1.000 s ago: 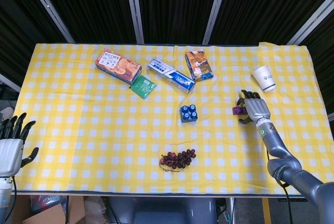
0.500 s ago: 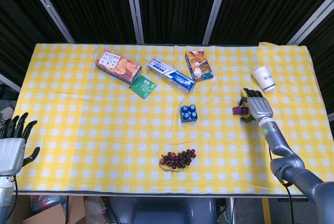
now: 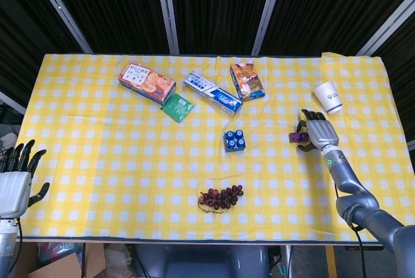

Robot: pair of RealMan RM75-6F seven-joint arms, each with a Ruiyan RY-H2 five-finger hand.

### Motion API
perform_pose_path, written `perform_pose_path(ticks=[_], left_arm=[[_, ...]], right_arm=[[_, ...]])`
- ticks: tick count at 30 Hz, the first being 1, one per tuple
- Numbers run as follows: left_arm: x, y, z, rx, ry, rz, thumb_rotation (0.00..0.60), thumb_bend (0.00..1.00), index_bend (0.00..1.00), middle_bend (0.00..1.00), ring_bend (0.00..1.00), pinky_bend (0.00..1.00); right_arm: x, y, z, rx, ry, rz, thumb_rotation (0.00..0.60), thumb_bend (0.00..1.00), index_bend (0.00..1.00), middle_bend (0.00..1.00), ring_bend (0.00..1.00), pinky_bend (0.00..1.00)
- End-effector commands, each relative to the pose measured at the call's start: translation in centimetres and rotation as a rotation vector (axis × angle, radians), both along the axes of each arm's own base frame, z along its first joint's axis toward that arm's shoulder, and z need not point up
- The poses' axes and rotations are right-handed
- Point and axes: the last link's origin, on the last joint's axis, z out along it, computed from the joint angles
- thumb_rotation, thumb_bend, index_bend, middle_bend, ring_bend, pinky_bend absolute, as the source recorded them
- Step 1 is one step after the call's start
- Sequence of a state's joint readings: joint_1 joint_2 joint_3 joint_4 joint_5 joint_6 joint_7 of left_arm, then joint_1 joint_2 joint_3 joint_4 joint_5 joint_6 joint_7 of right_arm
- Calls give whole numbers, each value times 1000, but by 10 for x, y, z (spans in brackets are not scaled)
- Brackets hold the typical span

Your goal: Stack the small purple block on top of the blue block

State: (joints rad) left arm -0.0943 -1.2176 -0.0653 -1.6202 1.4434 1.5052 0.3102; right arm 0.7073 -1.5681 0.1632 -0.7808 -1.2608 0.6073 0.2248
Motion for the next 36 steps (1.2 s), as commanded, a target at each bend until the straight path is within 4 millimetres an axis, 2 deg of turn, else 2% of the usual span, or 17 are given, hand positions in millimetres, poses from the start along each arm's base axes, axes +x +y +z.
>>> perform_pose_path(ticks=[1, 6, 12, 30, 33, 36], left_arm=[[0, 0, 0, 0, 0, 1, 600, 315, 160, 0, 0, 50], [-1, 1, 0, 0, 5, 5, 600, 315, 160, 0, 0, 50], [-1, 2, -1, 2, 10, 9, 600, 315, 160, 0, 0, 50], [-1, 3, -4, -2, 22, 14, 600, 315, 159, 0, 0, 50], [-1, 3, -4, -2, 21, 14, 600, 315, 160, 0, 0, 50], [-1, 3, -4, -4, 21, 12, 600, 315, 159, 0, 0, 50]], right_arm=[[0, -1, -1, 1, 3, -1, 600, 312, 429, 0, 0, 0], [2, -5, 0, -4, 3, -5, 600, 317, 439, 0, 0, 0], [1, -7, -2, 0, 4, -14, 600, 376, 463, 0, 0, 0], [-3, -8, -3, 2, 0, -21, 600, 385, 473, 0, 0, 0], [-3, -9, -3, -1, -2, -18, 600, 410, 500, 0, 0, 0], [-3, -8, -2, -1, -2, -16, 600, 475, 529, 0, 0, 0]])
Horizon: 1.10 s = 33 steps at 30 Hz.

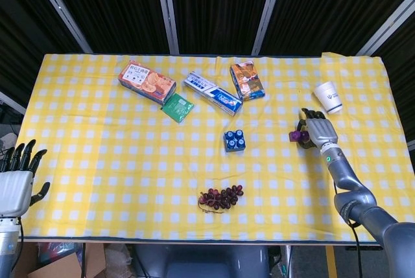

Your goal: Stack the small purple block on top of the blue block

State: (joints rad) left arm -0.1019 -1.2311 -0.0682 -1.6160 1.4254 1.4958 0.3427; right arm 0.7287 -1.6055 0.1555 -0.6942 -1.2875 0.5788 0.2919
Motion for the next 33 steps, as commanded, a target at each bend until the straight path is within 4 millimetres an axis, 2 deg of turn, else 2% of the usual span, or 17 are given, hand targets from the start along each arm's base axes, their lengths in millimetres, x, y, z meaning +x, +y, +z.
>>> perform_pose_path(ticks=[1, 4, 12, 16, 19, 25, 31, 33], left_arm=[[0, 0, 0, -2, 0, -1, 600, 315, 159, 0, 0, 50], [0, 0, 0, -3, -1, -1, 600, 316, 159, 0, 0, 50], [0, 2, -1, -11, -8, -2, 600, 315, 159, 0, 0, 50], [-1, 3, 0, -15, -21, -4, 600, 315, 159, 0, 0, 50], [-1, 4, 2, -19, -34, -8, 600, 315, 159, 0, 0, 50], [0, 2, 5, -32, -64, -33, 600, 315, 159, 0, 0, 50], [-2, 1, 10, -43, -89, -44, 600, 315, 160, 0, 0, 50], [-2, 1, 10, -46, -98, -48, 600, 316, 160, 0, 0, 50]], right_arm=[[0, 1, 0, 0, 0, 3, 600, 509, 545, 0, 0, 0], [1, 1, 0, -7, -2, 13, 600, 566, 574, 0, 0, 0], [7, 6, 5, -18, -18, 59, 600, 569, 591, 0, 0, 0], [20, 13, 13, -30, -25, 125, 600, 569, 591, 0, 0, 0], [37, 27, 21, -42, -40, 194, 600, 569, 591, 0, 0, 0], [89, 63, 35, -67, -48, 317, 600, 569, 591, 0, 0, 0], [142, 90, 36, -80, -62, 369, 600, 569, 591, 0, 0, 0], [152, 94, 35, -79, -54, 380, 600, 569, 591, 0, 0, 0]])
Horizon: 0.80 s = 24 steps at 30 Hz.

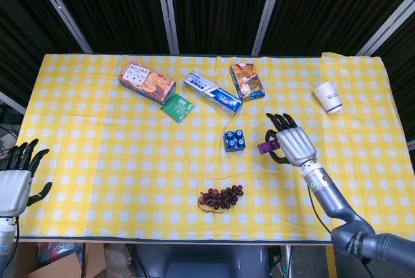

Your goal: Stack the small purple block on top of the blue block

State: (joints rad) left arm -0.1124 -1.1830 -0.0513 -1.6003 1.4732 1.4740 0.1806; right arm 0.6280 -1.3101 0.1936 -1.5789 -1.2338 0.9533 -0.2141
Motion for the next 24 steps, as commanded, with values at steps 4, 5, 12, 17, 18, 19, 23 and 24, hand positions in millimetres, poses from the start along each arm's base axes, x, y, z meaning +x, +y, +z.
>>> perform_pose_path(ticks=[4, 5, 12, 17, 18, 19, 23, 24], left_arm=[[0, -1, 1, -16, -17, -11, 600, 316, 160, 0, 0, 50], [-1, -1, 1, -18, -19, -10, 600, 316, 160, 0, 0, 50], [1, -4, 1, -24, -8, -22, 600, 315, 160, 0, 0, 50], [3, -6, 1, -17, -3, -30, 600, 315, 160, 0, 0, 50], [3, -6, 1, -15, -2, -30, 600, 315, 160, 0, 0, 50], [3, -6, 2, -13, -2, -31, 600, 315, 160, 0, 0, 50], [3, -6, 3, -9, -3, -30, 600, 315, 160, 0, 0, 50], [3, -6, 3, -7, -2, -29, 600, 315, 160, 0, 0, 50]], right_arm=[[50, 20, 15, -75, 42, 46, 600, 569, 591, 0, 0, 0], [53, 21, 14, -76, 48, 47, 600, 569, 591, 0, 0, 0], [71, 13, -5, -52, 74, 15, 600, 569, 591, 0, 0, 0], [74, 7, -24, -24, 84, -2, 600, 569, 591, 0, 0, 0], [75, 5, -29, -16, 88, -3, 600, 569, 591, 0, 0, 0], [75, 3, -33, -12, 90, -4, 600, 569, 591, 0, 0, 0], [79, -2, -44, -1, 93, -3, 600, 569, 594, 0, 0, 0], [80, -3, -46, 2, 91, -3, 600, 569, 594, 0, 0, 0]])
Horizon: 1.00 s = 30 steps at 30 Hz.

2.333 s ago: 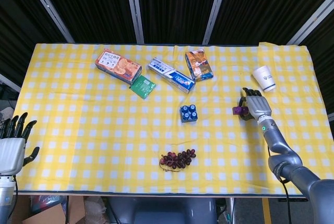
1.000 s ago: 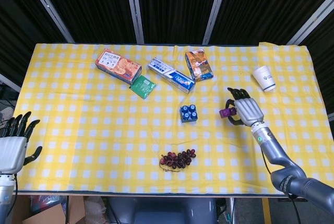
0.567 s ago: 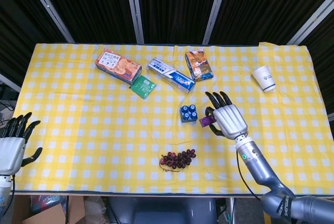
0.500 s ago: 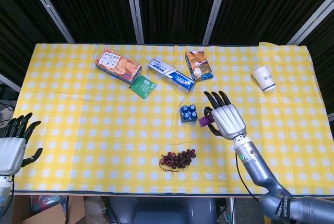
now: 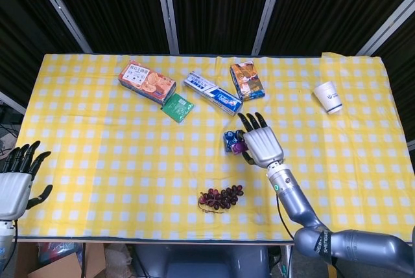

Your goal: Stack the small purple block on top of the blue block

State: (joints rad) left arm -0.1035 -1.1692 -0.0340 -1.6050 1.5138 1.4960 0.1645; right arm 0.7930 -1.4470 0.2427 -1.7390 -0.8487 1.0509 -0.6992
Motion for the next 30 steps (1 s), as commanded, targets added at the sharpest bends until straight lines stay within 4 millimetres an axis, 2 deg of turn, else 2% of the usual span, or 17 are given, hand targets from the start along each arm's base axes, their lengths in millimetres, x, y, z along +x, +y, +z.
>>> perform_pose_path(ticks=[1, 12, 30], left_arm=[[-1, 1, 0, 3, 0, 4, 600, 315, 160, 0, 0, 50], [-3, 3, -3, -8, 12, 18, 600, 315, 160, 0, 0, 50], [-3, 5, -5, -1, 34, 32, 600, 315, 160, 0, 0, 50]], right_arm=[[4, -3, -9, 15, -2, 3, 600, 569, 594, 0, 0, 0], [13, -18, -25, 26, -15, -2, 600, 569, 594, 0, 0, 0], [-3, -39, -34, 45, -25, -49, 600, 569, 597, 0, 0, 0]])
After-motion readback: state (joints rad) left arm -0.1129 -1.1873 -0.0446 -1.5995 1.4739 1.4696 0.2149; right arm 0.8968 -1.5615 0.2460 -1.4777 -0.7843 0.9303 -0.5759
